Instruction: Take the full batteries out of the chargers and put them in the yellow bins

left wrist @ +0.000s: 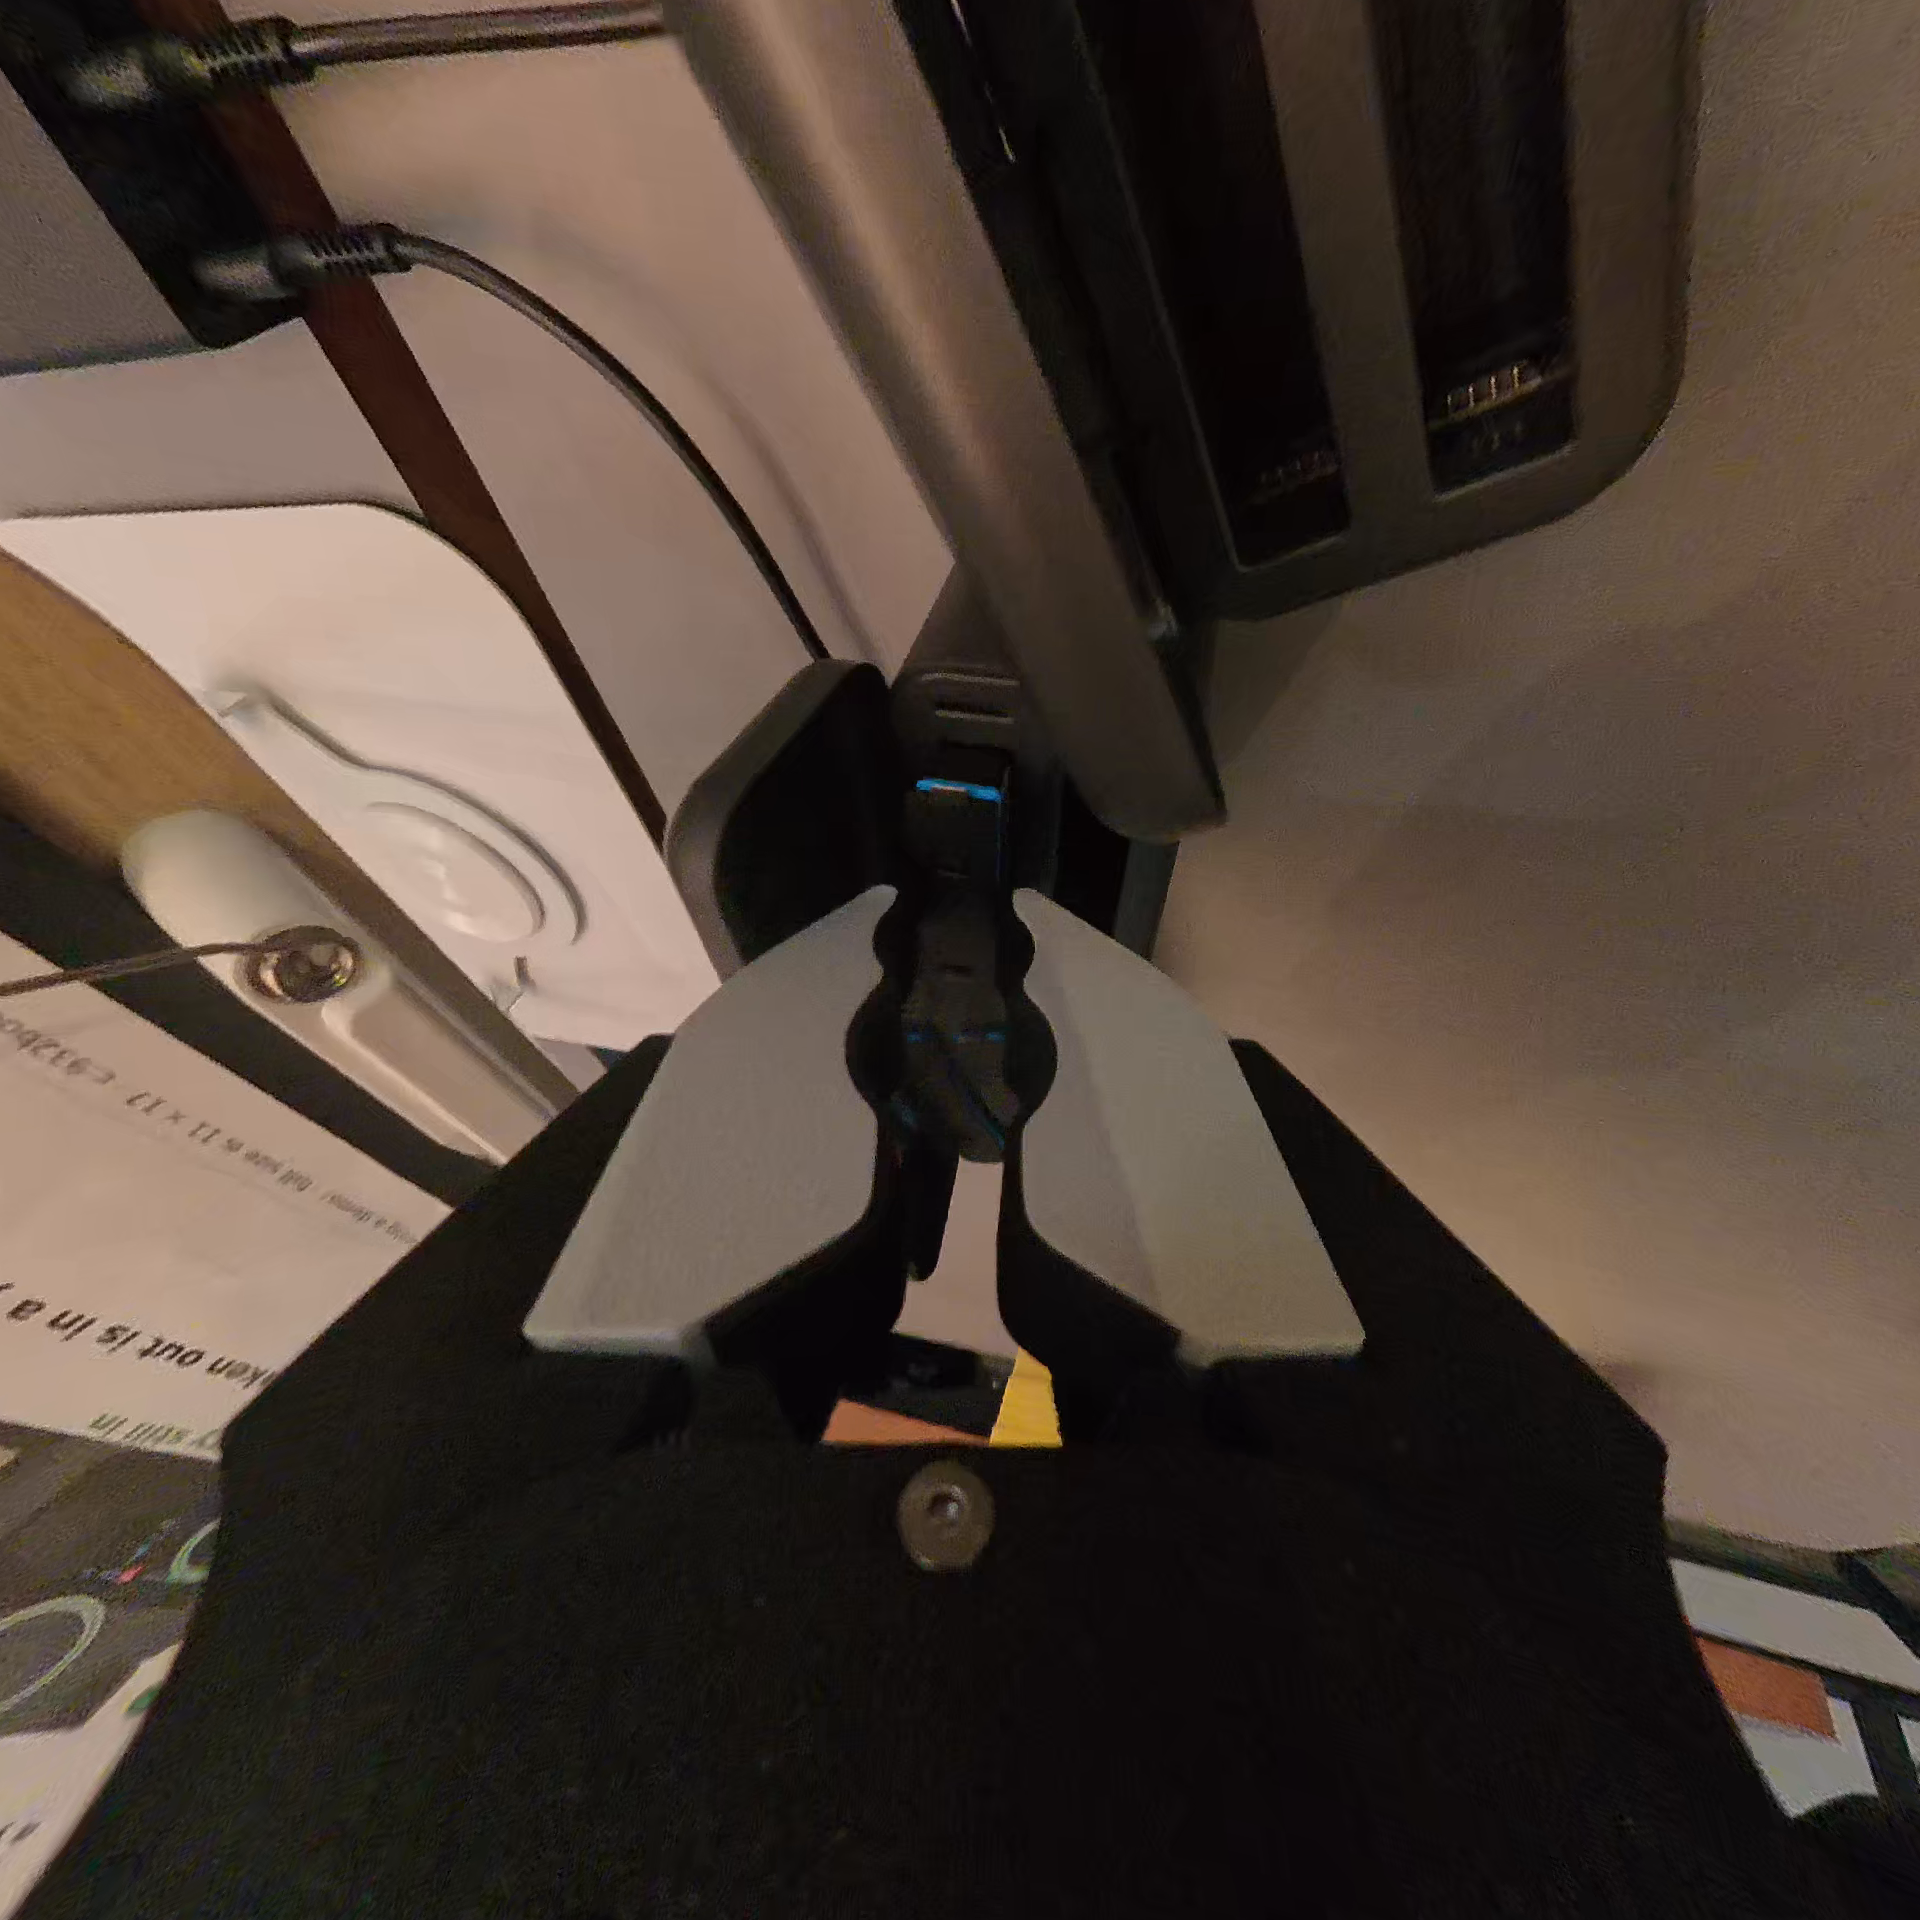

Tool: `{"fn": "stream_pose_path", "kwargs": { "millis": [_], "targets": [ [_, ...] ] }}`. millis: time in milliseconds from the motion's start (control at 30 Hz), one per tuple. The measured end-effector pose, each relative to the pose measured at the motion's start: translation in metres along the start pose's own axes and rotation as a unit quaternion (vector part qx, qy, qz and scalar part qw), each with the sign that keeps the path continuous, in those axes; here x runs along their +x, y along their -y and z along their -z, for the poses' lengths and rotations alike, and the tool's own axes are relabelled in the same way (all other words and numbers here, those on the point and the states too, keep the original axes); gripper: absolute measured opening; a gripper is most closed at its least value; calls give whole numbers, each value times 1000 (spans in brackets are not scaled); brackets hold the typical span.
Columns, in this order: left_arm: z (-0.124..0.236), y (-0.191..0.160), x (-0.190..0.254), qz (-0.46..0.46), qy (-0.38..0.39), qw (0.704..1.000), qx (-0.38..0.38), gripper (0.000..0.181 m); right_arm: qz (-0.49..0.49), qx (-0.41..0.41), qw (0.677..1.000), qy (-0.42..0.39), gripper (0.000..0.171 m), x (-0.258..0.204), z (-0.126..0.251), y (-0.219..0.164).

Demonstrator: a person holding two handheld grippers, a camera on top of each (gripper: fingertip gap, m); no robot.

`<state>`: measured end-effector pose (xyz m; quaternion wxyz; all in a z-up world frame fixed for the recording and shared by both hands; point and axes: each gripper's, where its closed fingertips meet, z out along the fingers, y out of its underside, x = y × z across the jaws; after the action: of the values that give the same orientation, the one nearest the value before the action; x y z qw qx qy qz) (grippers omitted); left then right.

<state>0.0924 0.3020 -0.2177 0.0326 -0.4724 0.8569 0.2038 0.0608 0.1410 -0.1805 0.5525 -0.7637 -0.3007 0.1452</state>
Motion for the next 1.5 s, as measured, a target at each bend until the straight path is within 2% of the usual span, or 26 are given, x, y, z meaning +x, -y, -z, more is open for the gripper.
{"fn": "stream_pose_path", "kwargs": {
  "millis": [333,433,500,567,1000,1333,1500],
  "targets": [
    [3,-3,-2,18,6,993,119,16,-1,-2,1000,3,13,-1,-1,-2],
    [12,-3,-6,46,11,982,183,11,-1,-4,1000,4,13,-1,-2,-3],
    [18,-2,-9,71,11,970,231,1,-1,-5,1000,5,14,-2,-2,-3],
    [19,-1,-10,94,8,961,262,0,-2,-6,1000,6,14,-3,-3,-4],
    [3,2,-3,133,-13,949,287,1,-2,-8,1000,7,14,-3,-4,-5],
    [2,1,0,163,-95,934,304,2,-6,-8,1000,11,14,-5,-5,-6],
    [2,1,0,172,-99,924,326,2,-8,-8,1000,12,14,-5,-6,-6]
  ]
}}
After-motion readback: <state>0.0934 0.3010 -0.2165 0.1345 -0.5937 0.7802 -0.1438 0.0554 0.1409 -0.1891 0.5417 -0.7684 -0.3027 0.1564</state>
